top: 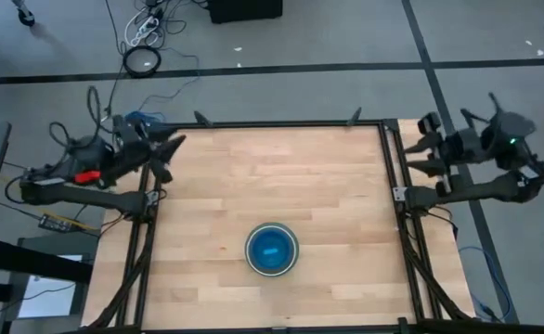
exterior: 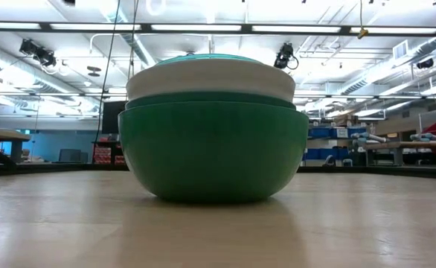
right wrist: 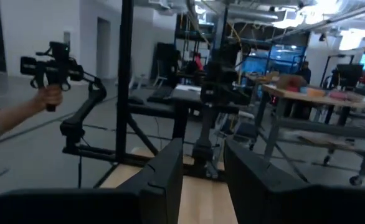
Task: Nest bowls inside each other
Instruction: Return to Home Position
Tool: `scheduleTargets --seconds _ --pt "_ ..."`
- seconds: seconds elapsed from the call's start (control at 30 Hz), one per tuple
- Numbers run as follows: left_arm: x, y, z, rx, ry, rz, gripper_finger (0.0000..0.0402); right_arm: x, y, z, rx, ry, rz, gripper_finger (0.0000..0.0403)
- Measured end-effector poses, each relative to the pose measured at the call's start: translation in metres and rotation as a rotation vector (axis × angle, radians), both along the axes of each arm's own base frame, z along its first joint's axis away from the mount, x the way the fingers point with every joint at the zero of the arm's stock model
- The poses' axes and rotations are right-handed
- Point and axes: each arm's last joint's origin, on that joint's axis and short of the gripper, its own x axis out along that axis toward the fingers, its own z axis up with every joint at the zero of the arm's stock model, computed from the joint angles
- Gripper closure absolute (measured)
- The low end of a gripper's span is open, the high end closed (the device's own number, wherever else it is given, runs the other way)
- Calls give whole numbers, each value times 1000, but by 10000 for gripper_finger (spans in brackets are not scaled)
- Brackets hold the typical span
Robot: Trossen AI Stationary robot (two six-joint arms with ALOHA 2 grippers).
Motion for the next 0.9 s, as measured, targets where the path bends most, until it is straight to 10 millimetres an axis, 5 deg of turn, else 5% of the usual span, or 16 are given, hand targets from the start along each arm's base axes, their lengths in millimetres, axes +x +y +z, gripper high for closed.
scheduleTargets --seconds 0.3,0.67,0.9 --pt "10 0 -101 -15 -40 -3 245 3 -2 -106 90 -14 -56 298" --pt "17 -3 -205 -67 -23 -92 245 45 -4 -214 153 53 -46 298" --pt "17 -3 -228 -92 163 -84 245 58 -5 -258 147 56 -79 298"
